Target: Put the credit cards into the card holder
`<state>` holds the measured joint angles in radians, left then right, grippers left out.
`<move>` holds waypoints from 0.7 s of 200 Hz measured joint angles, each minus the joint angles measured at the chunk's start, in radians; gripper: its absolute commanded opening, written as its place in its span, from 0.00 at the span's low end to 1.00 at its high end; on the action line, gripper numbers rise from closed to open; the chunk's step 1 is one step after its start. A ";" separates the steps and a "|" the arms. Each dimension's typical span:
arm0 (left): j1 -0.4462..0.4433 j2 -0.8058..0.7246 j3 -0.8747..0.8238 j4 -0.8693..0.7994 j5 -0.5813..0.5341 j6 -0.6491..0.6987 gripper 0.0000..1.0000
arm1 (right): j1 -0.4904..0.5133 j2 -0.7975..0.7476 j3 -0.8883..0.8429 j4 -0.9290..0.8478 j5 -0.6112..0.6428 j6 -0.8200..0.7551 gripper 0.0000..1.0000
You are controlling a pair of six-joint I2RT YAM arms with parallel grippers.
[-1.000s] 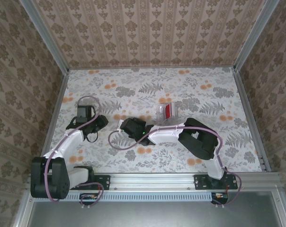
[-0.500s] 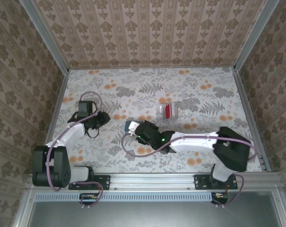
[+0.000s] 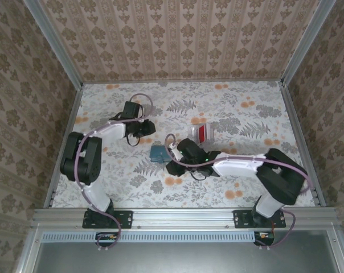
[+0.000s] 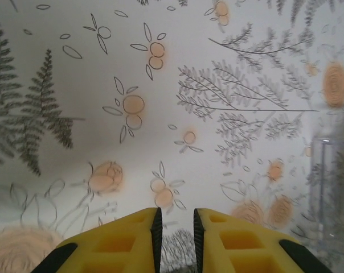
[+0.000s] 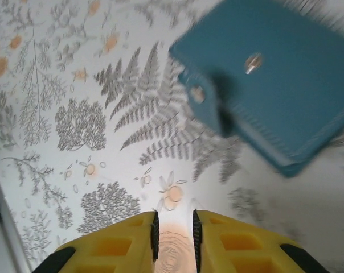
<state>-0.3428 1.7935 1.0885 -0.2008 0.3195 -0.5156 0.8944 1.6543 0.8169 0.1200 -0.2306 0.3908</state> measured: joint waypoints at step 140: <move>-0.003 0.006 -0.135 0.092 0.014 0.023 0.22 | -0.169 0.258 0.275 -0.126 0.004 0.142 0.24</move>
<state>-0.3458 1.7992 0.9535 -0.1085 0.3332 -0.4923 0.7250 1.9125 1.0924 -0.0063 -0.2264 0.5327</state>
